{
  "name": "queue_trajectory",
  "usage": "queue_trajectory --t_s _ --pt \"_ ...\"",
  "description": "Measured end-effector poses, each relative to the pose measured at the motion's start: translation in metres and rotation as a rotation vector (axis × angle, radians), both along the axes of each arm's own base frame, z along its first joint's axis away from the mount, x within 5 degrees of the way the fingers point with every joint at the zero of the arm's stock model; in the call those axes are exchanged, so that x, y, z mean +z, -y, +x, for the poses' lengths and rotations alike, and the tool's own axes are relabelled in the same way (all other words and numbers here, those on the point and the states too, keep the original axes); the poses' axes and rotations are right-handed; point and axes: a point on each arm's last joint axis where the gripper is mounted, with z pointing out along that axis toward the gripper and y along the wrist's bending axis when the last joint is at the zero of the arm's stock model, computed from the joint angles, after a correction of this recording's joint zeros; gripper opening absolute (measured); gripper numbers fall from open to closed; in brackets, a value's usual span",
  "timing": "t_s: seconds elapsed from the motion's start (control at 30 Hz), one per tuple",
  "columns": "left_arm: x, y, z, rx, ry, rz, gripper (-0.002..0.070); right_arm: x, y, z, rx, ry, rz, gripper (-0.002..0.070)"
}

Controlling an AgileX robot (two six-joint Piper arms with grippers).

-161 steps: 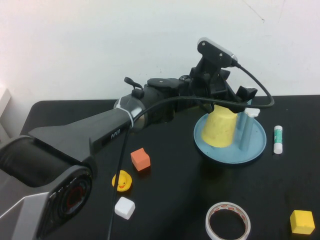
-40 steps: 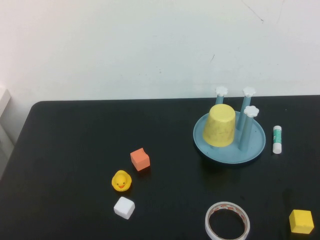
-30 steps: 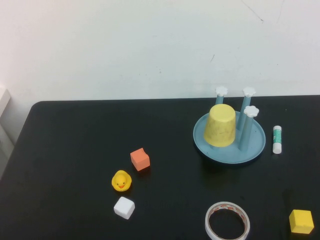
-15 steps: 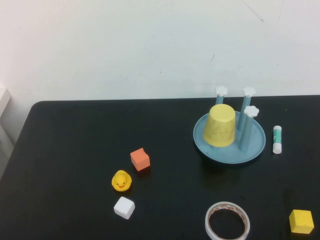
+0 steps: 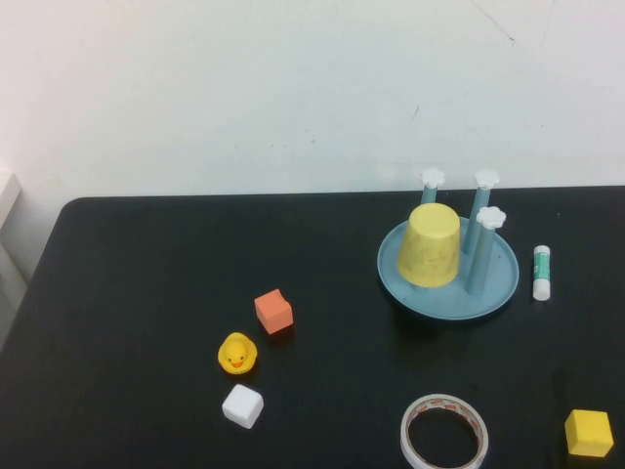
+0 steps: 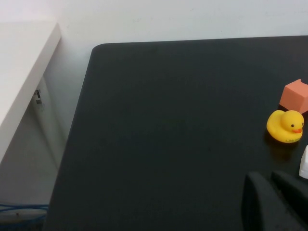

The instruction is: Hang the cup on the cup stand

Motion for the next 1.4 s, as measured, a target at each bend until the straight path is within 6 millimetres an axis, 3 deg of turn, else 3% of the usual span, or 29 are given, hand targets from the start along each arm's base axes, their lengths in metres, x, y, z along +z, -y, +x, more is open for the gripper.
queue_trajectory --t_s 0.27,0.47,0.6,0.8,0.9,1.17,1.4 --pt "0.0 0.0 0.0 0.001 0.0 -0.002 0.0 0.003 0.006 -0.001 -0.033 0.04 0.035 -0.0001" --pt "0.0 0.0 0.0 0.001 0.0 -0.002 -0.0001 -0.003 0.019 0.001 -0.225 0.295 0.181 -0.0001" --pt "0.0 0.0 0.0 0.001 0.0 -0.002 0.0 -0.028 0.026 0.003 -0.396 0.499 0.222 -0.0001" --pt "0.0 0.0 0.0 0.001 0.0 -0.002 0.0 -0.063 0.033 -0.006 -0.598 0.698 0.326 -0.0001" --pt "0.0 0.0 0.0 0.001 0.0 -0.003 0.0 -0.079 0.036 -0.009 -0.664 0.764 0.293 -0.0001" --pt "0.0 0.0 0.0 0.001 0.0 -0.003 0.0 -0.134 0.038 0.002 -0.713 0.638 0.239 -0.0001" --pt "0.0 0.0 0.0 0.001 0.0 -0.003 0.0 -0.149 0.038 0.002 -0.733 0.503 0.244 -0.0001"
